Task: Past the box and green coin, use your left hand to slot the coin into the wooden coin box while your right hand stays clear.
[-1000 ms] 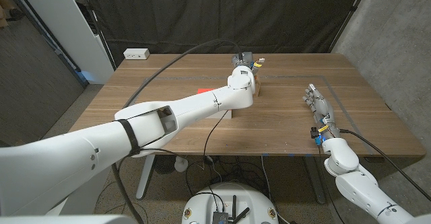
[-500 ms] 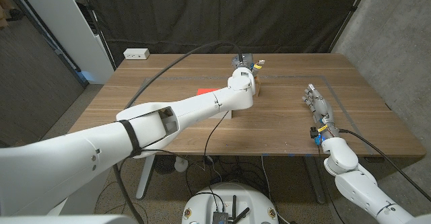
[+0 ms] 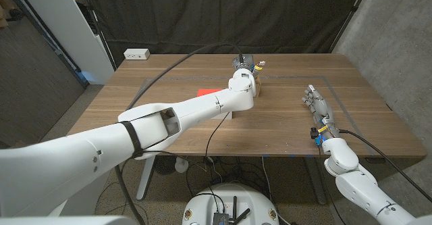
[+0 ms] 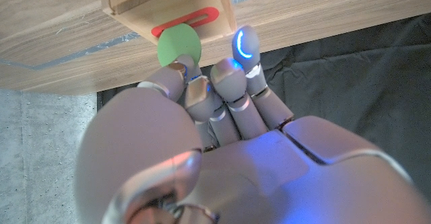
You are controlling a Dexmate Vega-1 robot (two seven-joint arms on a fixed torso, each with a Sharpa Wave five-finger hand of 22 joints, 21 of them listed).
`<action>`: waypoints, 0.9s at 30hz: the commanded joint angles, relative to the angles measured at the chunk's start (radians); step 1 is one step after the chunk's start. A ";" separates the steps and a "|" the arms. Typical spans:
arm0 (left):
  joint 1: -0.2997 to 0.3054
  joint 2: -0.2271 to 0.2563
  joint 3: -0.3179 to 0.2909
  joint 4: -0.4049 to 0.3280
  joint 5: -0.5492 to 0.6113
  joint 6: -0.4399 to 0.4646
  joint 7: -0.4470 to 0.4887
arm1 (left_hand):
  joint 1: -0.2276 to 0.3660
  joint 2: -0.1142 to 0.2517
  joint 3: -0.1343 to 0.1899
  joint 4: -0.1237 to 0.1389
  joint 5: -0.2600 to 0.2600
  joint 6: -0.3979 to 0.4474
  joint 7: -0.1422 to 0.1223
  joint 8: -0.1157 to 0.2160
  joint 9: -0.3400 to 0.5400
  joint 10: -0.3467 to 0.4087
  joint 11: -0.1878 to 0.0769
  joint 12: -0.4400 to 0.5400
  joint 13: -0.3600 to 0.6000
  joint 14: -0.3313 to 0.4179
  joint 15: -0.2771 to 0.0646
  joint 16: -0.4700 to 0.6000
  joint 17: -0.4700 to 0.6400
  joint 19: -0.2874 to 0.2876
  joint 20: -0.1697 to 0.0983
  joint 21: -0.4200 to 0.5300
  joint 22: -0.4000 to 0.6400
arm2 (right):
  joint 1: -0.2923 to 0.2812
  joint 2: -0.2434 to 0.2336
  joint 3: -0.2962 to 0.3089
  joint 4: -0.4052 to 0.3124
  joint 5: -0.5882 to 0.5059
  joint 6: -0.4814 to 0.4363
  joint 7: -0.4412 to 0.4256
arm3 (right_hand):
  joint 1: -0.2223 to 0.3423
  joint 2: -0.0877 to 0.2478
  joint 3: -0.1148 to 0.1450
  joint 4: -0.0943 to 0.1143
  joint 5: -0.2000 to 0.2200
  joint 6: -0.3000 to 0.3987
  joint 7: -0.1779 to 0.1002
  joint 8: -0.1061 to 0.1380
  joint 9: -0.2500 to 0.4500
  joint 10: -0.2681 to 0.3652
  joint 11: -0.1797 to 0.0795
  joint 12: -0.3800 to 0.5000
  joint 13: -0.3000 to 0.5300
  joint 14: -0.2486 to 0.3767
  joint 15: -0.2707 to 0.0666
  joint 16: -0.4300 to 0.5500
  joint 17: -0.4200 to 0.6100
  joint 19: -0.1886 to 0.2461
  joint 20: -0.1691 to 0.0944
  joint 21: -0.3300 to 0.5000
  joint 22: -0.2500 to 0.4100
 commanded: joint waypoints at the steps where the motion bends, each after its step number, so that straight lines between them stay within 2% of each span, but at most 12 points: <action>1: 0.006 -0.012 -0.005 0.029 -0.005 -0.018 0.008 | 0.007 -0.001 0.004 -0.001 0.007 0.114 0.060 -0.002 0.005 0.000 -0.002 -0.004 0.003 0.000 -0.005 -0.001 0.004 -0.001 -0.092 0.003 0.005 | 0.005 0.002 -0.004 0.008 0.005 -0.001 0.000 | 0.012 0.002 -0.002 -0.001 0.004 0.000 0.001 0.003 0.006 0.008 0.002 0.004 0.002 0.008 0.006 0.009 0.001 0.001 0.003 0.001 0.003; 27: -0.004 -0.041 0.005 0.091 -0.020 -0.020 -0.015 | 0.009 -0.005 0.006 -0.001 0.009 0.126 0.063 -0.018 0.001 0.001 -0.002 -0.010 0.007 0.003 -0.006 -0.003 0.010 0.000 -0.093 0.004 0.001 | 0.018 0.005 -0.012 0.032 0.011 0.011 0.010 | 0.011 0.002 -0.003 -0.001 0.004 0.003 -0.001 0.004 0.006 0.008 0.001 0.004 0.002 0.009 0.004 0.009 0.001 0.004 0.005 0.002 0.003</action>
